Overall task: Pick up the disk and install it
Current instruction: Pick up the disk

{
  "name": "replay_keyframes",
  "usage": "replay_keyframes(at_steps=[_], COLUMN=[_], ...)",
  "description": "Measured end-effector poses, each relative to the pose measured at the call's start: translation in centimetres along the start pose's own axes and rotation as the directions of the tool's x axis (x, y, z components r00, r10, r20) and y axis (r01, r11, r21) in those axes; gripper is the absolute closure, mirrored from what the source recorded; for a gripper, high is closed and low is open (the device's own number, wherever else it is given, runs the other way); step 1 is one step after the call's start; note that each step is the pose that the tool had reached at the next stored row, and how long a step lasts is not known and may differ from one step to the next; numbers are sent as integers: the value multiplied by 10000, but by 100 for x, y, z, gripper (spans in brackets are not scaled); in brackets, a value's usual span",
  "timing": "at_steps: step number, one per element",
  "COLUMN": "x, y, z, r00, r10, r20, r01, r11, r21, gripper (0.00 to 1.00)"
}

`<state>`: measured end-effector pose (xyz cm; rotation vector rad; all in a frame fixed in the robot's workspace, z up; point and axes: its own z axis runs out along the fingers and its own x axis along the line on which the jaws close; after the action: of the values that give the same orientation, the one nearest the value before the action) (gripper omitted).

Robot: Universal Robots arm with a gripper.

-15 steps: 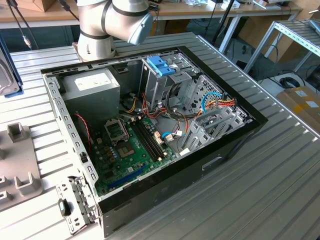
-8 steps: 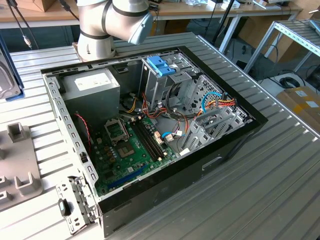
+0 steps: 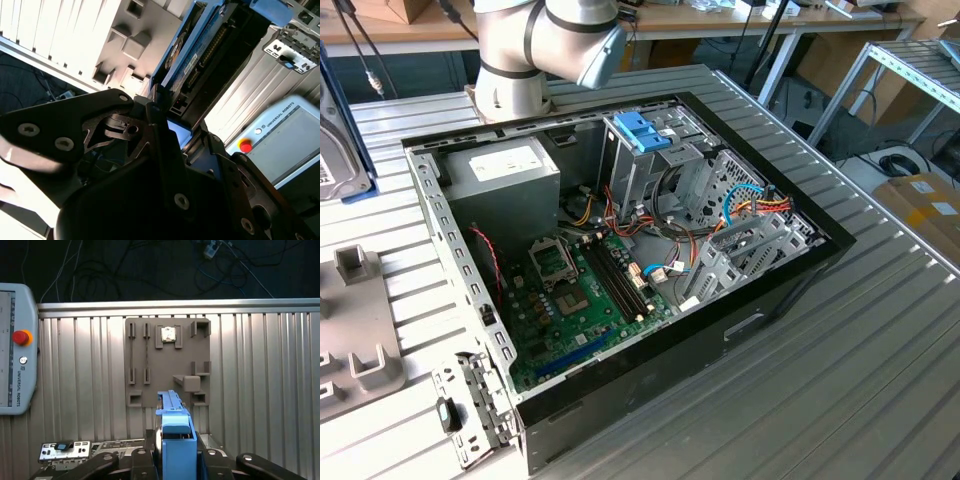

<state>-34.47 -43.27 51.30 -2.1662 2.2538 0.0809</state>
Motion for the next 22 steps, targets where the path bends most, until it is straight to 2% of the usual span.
replay_keyframes(at_steps=[22], x=[12], y=[-183], z=[2], r00=[10000], r10=[-8], r20=[-1], r01=[8], r11=[10000], r21=[-1], gripper=[63])
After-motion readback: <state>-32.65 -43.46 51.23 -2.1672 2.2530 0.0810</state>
